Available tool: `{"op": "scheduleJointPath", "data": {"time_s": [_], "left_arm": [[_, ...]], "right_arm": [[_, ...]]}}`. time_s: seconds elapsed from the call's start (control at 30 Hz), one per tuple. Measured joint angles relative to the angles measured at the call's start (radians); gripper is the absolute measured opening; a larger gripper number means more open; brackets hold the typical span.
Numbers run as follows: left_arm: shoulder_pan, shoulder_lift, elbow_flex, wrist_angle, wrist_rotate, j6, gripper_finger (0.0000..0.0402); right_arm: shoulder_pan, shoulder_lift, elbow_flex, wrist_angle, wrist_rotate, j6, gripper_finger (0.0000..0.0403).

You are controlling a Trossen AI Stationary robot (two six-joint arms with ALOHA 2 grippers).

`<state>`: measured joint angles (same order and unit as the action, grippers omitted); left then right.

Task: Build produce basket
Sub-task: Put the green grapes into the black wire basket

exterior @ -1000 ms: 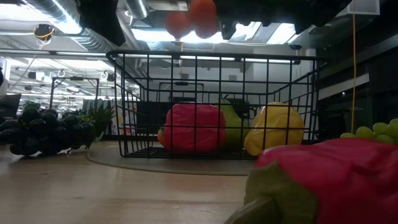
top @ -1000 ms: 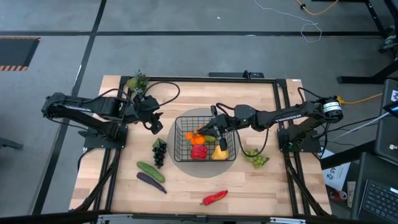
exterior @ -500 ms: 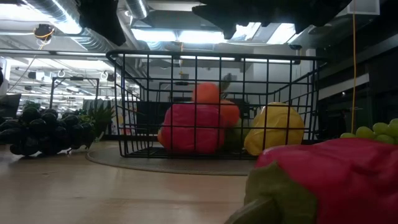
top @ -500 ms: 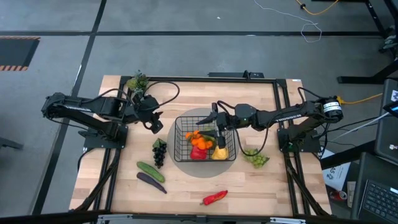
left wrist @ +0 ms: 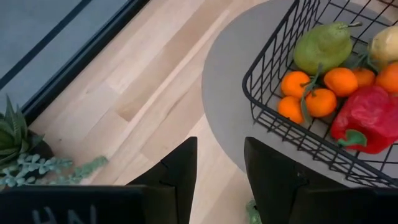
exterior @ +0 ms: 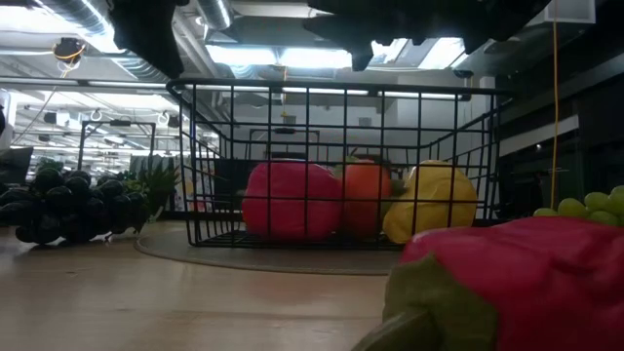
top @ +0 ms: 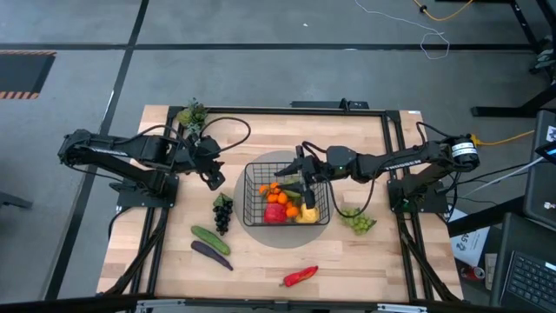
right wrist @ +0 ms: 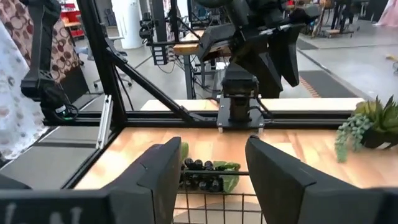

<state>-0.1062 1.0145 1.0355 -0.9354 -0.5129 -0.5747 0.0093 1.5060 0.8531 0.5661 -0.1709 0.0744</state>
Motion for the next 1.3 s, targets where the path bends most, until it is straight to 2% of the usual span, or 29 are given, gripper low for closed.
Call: {"op": "scheduleJointPath", "data": {"time_s": [0.1, 0.2, 0.3, 0.4, 0.6, 0.7, 0.83, 1.0, 1.17, 1.3], "left_arm": [[0.0, 0.0, 0.0, 0.0, 0.0, -0.001, 0.0128], [0.0, 0.0, 0.0, 0.0, 0.0, -0.001, 0.0128], [0.0, 0.0, 0.0, 0.001, 0.0, -0.001, 0.0128], [0.0, 0.0, 0.0, 0.001, -0.002, -0.002, 0.0128], [0.0, 0.0, 0.0, 0.002, -0.025, -0.002, 0.0128], [0.0, 0.0, 0.0, 0.006, -0.031, -0.002, 0.0128], [0.0, 0.001, 0.0, 0.009, -0.074, -0.002, 0.0128], [0.0, 0.001, 0.0, 0.01, -0.08, -0.002, 0.0128], [0.0, 0.001, 0.0, 0.009, -0.08, -0.002, 0.0128], [0.0, 0.001, 0.0, 0.01, -0.081, -0.002, 0.0128]], "right_arm": [[-0.025, -0.043, 0.045, -0.09, -0.024, 0.003, 0.0181], [-0.053, -0.108, 0.112, -0.297, -0.023, 0.042, 0.0181], [-0.077, -0.169, 0.19, -0.59, -0.021, 0.101, 0.0181], [-0.082, -0.222, 0.255, -0.889, 0.024, 0.161, 0.0181], [-0.061, -0.289, 0.428, -1.573, 0.046, 0.463, 0.0181], [-0.021, -0.303, 0.481, -1.804, 0.062, 0.613, 0.0181], [0.059, -0.324, 0.484, -1.911, 0.137, 0.826, 0.0181], [0.159, -0.325, 0.418, -1.948, 0.211, 0.958, 0.0181], [0.23, -0.324, 0.291, -1.918, 0.211, 1.033, 0.0181], [0.264, -0.324, 0.159, -1.844, 0.141, 1.108, 0.0181]]}}
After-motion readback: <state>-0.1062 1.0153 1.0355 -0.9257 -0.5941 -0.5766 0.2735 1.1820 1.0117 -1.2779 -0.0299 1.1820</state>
